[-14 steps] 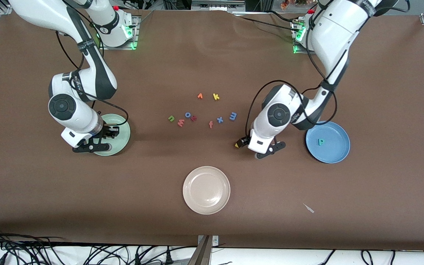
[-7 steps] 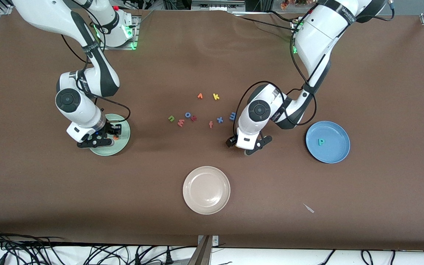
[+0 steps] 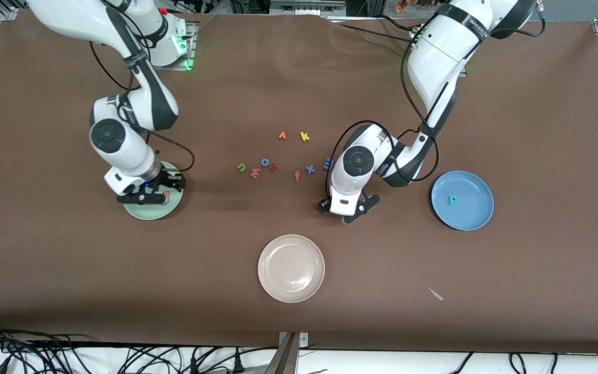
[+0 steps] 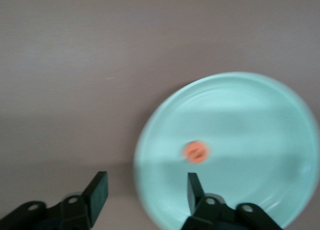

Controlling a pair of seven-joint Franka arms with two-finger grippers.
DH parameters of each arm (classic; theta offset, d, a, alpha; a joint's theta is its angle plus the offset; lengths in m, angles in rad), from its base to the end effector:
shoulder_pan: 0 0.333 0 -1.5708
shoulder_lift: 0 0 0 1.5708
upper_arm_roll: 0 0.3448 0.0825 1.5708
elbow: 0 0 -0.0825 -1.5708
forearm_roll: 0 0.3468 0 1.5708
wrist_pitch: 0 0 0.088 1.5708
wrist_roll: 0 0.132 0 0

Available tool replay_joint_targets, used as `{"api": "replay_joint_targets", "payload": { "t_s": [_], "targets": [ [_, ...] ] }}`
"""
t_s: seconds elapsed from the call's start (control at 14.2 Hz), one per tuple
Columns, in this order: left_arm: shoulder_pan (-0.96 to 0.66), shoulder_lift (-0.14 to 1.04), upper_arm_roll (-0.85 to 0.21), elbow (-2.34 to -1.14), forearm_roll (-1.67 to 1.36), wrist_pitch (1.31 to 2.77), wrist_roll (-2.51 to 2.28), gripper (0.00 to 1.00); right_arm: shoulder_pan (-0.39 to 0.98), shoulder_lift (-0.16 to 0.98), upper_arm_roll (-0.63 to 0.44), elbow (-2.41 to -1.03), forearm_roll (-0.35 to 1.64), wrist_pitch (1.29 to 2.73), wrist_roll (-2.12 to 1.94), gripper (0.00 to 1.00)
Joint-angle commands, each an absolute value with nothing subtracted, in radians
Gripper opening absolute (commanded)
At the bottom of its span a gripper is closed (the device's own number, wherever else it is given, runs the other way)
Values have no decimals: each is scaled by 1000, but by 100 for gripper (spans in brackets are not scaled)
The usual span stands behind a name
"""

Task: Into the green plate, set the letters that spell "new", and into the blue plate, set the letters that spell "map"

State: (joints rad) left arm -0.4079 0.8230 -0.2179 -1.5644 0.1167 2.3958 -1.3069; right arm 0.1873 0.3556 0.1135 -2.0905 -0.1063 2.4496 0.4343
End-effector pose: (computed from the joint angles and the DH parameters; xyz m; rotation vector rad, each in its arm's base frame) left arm 0.5813 -0.3860 0.1893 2.9030 1.0049 -0.0727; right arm 0.5470 0.1657 0.2837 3.1159 -0.0920 0.0264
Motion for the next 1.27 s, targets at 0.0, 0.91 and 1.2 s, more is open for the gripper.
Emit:
{"api": "replay_joint_targets", "payload": {
  "t_s": [0.0,0.91,1.2],
  "targets": [
    [-423,839,-204,-1531,143,2379,-1331,56,192,324,207,-2114,-91,2437,639,77],
    [-304,781,-224,-1405,169,1892,-1027,0,336,396,273,-2240,-109,2734,1143,78],
    [-160,707,-227,-1413,158,1682,-625,0,341,413,267,-2261,-113,2772,1143,78]
  ]
}}
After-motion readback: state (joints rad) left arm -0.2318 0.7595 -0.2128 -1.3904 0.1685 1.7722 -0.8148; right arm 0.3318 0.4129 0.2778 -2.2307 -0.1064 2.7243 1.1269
